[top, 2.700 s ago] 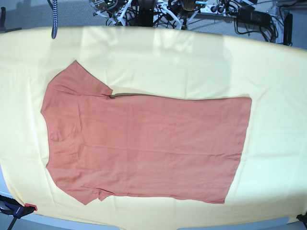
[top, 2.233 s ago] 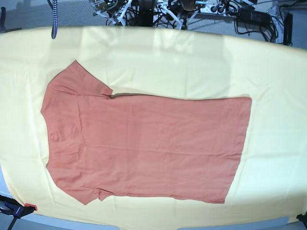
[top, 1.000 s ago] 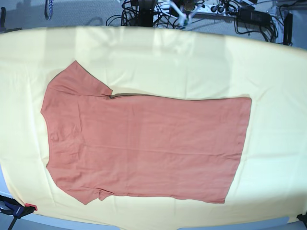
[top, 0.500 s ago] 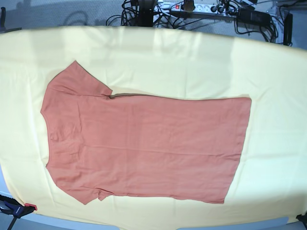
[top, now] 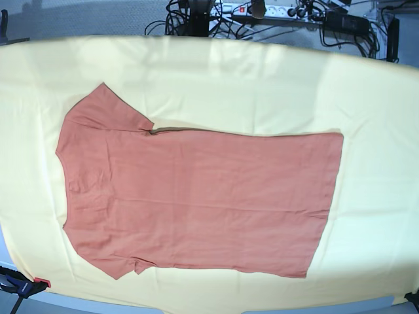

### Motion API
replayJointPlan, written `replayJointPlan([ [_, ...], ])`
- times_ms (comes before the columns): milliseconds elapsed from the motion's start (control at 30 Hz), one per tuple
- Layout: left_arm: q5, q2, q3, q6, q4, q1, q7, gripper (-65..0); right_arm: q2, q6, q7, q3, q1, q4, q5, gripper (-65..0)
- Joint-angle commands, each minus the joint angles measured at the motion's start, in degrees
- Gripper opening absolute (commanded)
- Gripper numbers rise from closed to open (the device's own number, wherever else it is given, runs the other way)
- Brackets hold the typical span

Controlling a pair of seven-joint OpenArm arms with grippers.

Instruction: Fold the T-shirt properly

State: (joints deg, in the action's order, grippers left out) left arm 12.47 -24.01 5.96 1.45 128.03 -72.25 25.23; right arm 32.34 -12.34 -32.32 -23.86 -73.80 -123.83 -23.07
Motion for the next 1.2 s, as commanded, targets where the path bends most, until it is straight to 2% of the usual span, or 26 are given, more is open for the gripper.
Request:
replayJointPlan([
  [0,-0.04,-0.11,-1.51,-0.02,2.01,-1.38,-0.79,-65.0,-0.04,-1.25,0.74,-0.13,-1.20,-1.07,-1.99,-65.0],
  [167,-1.01,-0.11,-11.78,0.00,6.97,-0.81,-1.49,-65.0,0.13,-6.64,0.63,-0.04,-1.20,-1.07,-11.85,-65.0],
  [233,-3.02,-0.11,-15.61,0.20,6.97,0.26,-1.95,-65.0,0.24,-7.02,0.26,-0.04,-1.20,-1.07,-14.40,-65.0],
  [433,-7.13,-0.48,-23.56,4.61,6.97,5.86,-3.26,-65.0,0.24,-7.19,-1.77,-0.04,5.77,-1.05,-16.46,-65.0],
  [533,-7.32,-3.34,-24.44,5.01,6.97,9.62,-3.87,-65.0,0.24,-7.19,-2.69,-0.04,10.21,-1.05,-19.45,-65.0],
  [633,-6.99,-7.63,-24.41,6.21,6.97,14.08,-4.70,-65.0,0.24,-7.15,-2.67,-0.04,14.78,-1.05,-19.63,-65.0],
  [733,-7.04,-10.21,-24.41,7.17,6.97,18.91,-5.09,-65.0,0.24,-7.02,-2.64,-0.04,19.43,-1.05,-19.61,-65.0],
  [867,-8.20,-13.75,-24.41,9.81,2.03,24.37,-8.68,-65.0,0.22,-2.56,-2.67,-0.04,25.70,-1.05,-18.95,-65.0],
  [1000,-8.96,-17.25,-24.39,16.57,-5.99,30.12,-12.61,-65.0,0.24,2.86,-1.49,-0.04,31.32,-1.05,-18.47,-65.0],
  [1167,-8.90,-21.11,-24.24,22.80,-17.86,37.11,-19.67,-65.0,0.22,10.40,0.83,-0.04,38.40,-0.55,-7.06,-65.0],
])
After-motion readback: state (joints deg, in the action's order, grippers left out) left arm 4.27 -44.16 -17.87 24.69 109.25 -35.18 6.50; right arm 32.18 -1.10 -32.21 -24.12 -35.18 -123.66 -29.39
